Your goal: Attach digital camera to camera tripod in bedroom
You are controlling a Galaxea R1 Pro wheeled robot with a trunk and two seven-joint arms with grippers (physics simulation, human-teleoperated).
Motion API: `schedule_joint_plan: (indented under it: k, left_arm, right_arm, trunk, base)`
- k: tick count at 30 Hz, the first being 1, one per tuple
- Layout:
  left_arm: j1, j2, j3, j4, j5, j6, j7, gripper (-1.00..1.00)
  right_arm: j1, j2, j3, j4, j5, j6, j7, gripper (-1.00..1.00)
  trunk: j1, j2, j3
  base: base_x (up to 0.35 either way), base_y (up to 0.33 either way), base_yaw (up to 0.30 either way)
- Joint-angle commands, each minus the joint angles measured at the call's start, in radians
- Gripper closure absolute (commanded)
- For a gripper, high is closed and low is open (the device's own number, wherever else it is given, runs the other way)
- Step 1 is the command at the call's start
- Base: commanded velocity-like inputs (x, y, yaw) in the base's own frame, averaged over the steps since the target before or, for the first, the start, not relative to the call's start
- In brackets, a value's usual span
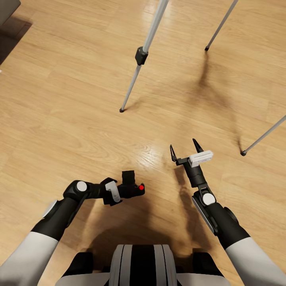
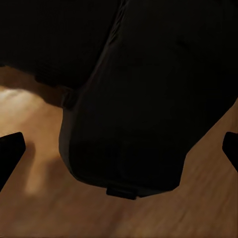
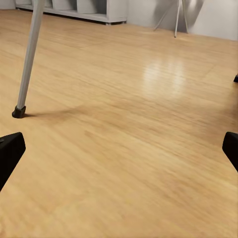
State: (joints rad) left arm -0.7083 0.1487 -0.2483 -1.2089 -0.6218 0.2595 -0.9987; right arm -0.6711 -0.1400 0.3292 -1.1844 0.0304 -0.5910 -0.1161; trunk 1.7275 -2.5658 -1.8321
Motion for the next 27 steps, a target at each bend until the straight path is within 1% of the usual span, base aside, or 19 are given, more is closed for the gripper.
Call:
schedule_joint_plan:
  k: [1,13,22,27]
  left_arm:
    - [0.0,0.0,-0.002,0.001,-0.001,0.01,-0.001,-1.0]
    - [0.0,-0.001,-0.008,0.01,-0.001,0.009,0.009,-1.0]
    - [0.0,-0.001,-0.039,0.012,-0.001,0.009,0.009,-1.0]
    - [0.0,-0.004,-0.048,0.015,-0.001,0.009,0.013,-1.0]
  right_arm:
    - [-0.001,-0.001,0.004,0.0,0.003,-0.001,-0.01,-1.0]
    - [-0.001,-0.001,0.004,0.0,0.003,-0.001,-0.01,-1.0]
    - [-0.001,-0.002,0.003,0.0,0.003,-0.002,-0.01,-1.0]
    - [-0.001,-0.002,0.003,0.0,0.003,-0.002,-0.01,-1.0]
  trunk:
    - [0.0,0.0,0.0]
    - [0.0,0.0,0.0]
    - [0.0,0.0,0.0]
    - [0.0,0.0,0.0]
  base:
    - [0.0,0.0,0.0]
    - [0.0,0.0,0.0]
    - [0.0,0.0,0.0]
    - [0.0,0.0,0.0]
